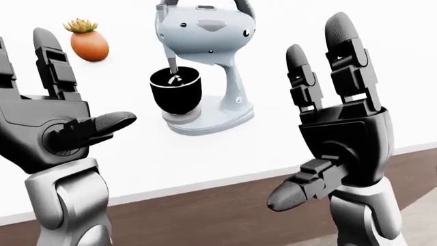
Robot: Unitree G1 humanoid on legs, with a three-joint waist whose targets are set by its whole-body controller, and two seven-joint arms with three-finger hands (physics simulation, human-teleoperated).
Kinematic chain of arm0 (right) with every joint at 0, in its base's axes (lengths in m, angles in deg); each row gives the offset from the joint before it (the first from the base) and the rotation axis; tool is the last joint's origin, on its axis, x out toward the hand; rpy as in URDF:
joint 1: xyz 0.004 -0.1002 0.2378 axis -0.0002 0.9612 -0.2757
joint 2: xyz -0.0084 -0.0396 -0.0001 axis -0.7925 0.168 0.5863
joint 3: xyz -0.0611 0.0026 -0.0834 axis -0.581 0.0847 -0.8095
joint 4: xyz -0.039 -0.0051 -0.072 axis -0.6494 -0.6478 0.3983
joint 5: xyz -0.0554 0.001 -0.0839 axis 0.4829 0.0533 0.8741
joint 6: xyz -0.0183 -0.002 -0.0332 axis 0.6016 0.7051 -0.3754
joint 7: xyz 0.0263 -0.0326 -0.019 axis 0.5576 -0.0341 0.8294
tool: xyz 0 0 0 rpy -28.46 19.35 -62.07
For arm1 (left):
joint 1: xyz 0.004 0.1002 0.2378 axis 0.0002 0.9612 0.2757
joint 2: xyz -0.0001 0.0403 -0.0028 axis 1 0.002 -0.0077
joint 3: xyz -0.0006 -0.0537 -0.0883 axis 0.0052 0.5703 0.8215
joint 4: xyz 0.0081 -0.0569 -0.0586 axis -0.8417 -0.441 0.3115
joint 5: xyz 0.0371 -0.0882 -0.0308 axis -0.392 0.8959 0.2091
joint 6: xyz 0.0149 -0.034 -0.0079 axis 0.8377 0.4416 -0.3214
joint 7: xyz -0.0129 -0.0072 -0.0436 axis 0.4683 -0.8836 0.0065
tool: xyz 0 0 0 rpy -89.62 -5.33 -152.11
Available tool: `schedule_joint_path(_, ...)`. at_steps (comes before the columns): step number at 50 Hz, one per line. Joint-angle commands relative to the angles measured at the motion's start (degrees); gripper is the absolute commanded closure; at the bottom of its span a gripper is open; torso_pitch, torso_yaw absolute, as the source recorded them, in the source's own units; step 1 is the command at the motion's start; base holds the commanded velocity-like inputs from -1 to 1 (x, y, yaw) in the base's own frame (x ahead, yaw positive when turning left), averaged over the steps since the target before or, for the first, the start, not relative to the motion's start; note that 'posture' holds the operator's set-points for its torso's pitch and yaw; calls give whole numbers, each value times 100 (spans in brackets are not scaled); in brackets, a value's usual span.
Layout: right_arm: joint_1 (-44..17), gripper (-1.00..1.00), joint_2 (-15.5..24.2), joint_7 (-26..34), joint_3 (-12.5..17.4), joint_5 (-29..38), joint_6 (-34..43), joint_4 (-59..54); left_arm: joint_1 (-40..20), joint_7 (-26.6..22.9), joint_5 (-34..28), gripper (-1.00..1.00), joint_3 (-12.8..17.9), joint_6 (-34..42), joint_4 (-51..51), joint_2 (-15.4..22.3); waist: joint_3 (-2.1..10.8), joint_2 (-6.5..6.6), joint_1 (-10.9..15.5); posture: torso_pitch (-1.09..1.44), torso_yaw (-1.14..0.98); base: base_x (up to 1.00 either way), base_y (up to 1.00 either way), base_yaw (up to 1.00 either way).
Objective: Open the stand mixer head.
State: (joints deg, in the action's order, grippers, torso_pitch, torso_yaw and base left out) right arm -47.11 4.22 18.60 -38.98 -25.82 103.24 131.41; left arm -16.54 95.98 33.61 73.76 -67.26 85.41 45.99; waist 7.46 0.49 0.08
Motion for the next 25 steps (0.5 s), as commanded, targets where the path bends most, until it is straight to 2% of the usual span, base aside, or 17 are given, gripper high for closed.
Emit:
schedule_joint_path(1, -101, -100, 2, -4, 18, -19, -123, 129, -116, -36, -4, -99, 23, -96, 134, 53, 113, 16, 1, -23, 0, 0, 0, 0)
schedule_joint_path(8, -105, -100, 23, -54, 7, 32, 106, 106, -130, 42, 60, -99, 38, -134, 110, 59, 493, 14, 14, -28, 0, 0, 0, 0)
schedule_joint_path(11, -255, -100, 125, -220, 207, -384, 993, 261, -142, 68, 65, -99, 38, -144, 94, 62, 576, 6, 21, -28, 0, 0, 0, 0)
schedule_joint_path(13, -397, -100, 191, -394, 403, -768, 1559, 283, -138, 79, 78, -98, 42, -141, 115, 69, 602, -6, 28, -28, 0, 0, 0, 0)
schedule_joint_path(16, -639, -100, 325, -570, 565, -1045, 1969, 72, -128, 98, 89, -99, 51, -128, 147, 77, 616, -19, 29, -28, 0, 0, 0, 0)
schedule_joint_path(25, -682, -100, 559, -281, 561, -760, 2291, -232, -143, 154, 138, -99, 80, -104, 193, 103, 611, -44, 42, -28, 0, 0, 0, 0)
